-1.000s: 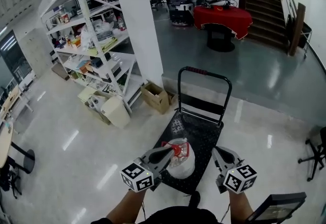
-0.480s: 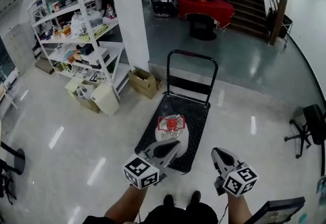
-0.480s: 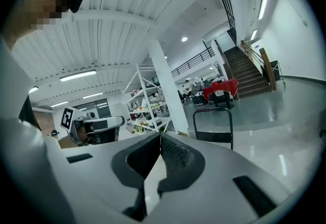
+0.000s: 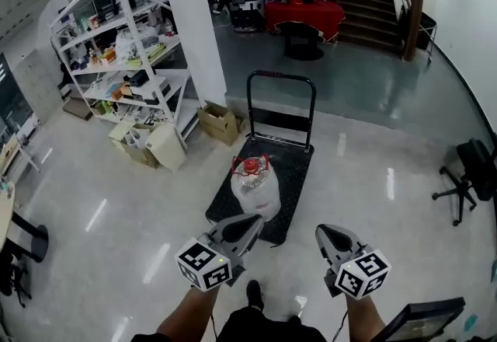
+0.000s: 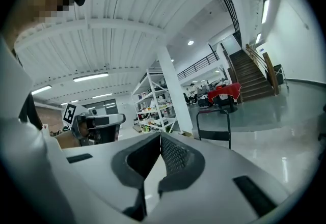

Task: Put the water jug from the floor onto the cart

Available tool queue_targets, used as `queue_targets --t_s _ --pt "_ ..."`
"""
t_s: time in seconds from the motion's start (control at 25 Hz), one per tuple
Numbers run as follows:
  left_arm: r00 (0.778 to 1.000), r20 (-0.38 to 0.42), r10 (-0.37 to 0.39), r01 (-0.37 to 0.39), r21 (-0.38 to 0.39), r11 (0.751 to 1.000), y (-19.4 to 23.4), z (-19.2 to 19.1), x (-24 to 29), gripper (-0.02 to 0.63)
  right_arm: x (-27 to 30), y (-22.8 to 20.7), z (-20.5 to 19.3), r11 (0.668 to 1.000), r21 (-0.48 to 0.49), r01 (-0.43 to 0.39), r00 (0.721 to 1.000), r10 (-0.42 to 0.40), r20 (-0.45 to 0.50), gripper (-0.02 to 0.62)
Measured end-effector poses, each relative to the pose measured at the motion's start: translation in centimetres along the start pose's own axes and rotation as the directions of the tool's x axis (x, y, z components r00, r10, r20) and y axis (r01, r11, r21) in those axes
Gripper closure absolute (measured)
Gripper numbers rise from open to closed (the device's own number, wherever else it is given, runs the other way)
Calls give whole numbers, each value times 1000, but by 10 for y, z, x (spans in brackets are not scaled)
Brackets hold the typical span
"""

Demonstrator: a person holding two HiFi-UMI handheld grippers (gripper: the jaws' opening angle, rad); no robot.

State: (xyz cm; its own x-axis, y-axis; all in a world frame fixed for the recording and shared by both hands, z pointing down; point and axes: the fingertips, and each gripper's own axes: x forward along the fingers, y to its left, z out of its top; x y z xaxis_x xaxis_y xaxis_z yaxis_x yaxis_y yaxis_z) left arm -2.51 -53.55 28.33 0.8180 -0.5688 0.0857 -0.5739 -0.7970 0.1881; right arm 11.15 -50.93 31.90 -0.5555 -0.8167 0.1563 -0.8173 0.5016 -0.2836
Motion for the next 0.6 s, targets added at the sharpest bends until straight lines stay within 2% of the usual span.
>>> queue_targets --t_s 0.12,0.24,0.44,0.6 --pt "1000 -7 28 -29 -43 999 -50 -9 -18 604 -49 12 -6 1000 8 -25 1000 25 -4 592" --pt "999 -22 34 -35 -28 999 -92 -16 -39 604 -90 25 -8 1000 -5 -20 1000 20 4 592" --pt "998 -17 63 -64 -47 997 -128 -30 -82 604 -137 52 -18 1000 -15 27 998 -26 50 592" --pt "1000 -14 22 -22 -57 998 -164 -45 -122 604 -177 90 -40 998 -13 55 997 -54 54 592"
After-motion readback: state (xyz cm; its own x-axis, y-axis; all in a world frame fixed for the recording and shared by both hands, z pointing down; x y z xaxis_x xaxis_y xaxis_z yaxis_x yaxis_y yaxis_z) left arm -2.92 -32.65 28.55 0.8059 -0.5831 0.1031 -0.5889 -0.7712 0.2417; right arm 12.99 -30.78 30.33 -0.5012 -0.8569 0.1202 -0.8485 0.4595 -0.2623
